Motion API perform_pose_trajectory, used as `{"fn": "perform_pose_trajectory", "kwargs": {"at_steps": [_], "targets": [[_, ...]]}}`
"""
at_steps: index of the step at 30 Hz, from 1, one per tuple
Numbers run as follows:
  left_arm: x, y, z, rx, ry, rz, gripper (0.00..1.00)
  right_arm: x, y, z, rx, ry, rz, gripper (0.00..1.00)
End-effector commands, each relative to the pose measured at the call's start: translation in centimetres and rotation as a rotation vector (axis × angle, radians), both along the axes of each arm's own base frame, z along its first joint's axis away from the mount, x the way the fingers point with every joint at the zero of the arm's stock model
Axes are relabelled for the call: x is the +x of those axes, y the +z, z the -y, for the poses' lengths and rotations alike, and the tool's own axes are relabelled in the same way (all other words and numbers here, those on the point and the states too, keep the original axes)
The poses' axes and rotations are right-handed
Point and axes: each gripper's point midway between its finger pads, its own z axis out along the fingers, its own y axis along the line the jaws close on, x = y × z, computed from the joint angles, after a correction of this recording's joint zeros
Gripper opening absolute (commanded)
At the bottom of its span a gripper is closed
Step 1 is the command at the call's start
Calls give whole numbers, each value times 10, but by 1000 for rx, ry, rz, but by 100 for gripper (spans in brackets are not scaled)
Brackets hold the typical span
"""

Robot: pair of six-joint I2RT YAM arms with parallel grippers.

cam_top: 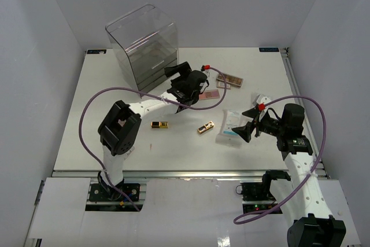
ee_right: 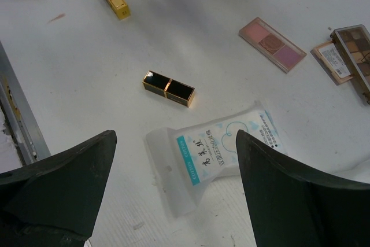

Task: Organize the makeup

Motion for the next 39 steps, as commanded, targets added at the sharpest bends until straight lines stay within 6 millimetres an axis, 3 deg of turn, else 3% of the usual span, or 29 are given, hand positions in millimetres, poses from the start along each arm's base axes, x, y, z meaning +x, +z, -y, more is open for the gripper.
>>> {"fn": "perform_pose_trajectory", "kwargs": {"at_steps": [1, 10, 19, 29, 39], "targets": [[20, 27, -19, 49, 99, 114, 98, 2, 7, -1, 9, 15, 14, 90], [41, 26, -43, 82, 172, 179, 98, 2, 6, -1, 7, 11, 14, 90], [54, 25, -43, 96, 171, 175, 94, 1, 5, -2, 11, 18, 8, 90], [61, 29, -63, 74, 198, 187, 83, 2, 4, -2, 14, 19, -2, 90], [70, 17, -71, 76, 223, 182, 69, 0, 3, -3, 19, 28, -4, 90]]}}
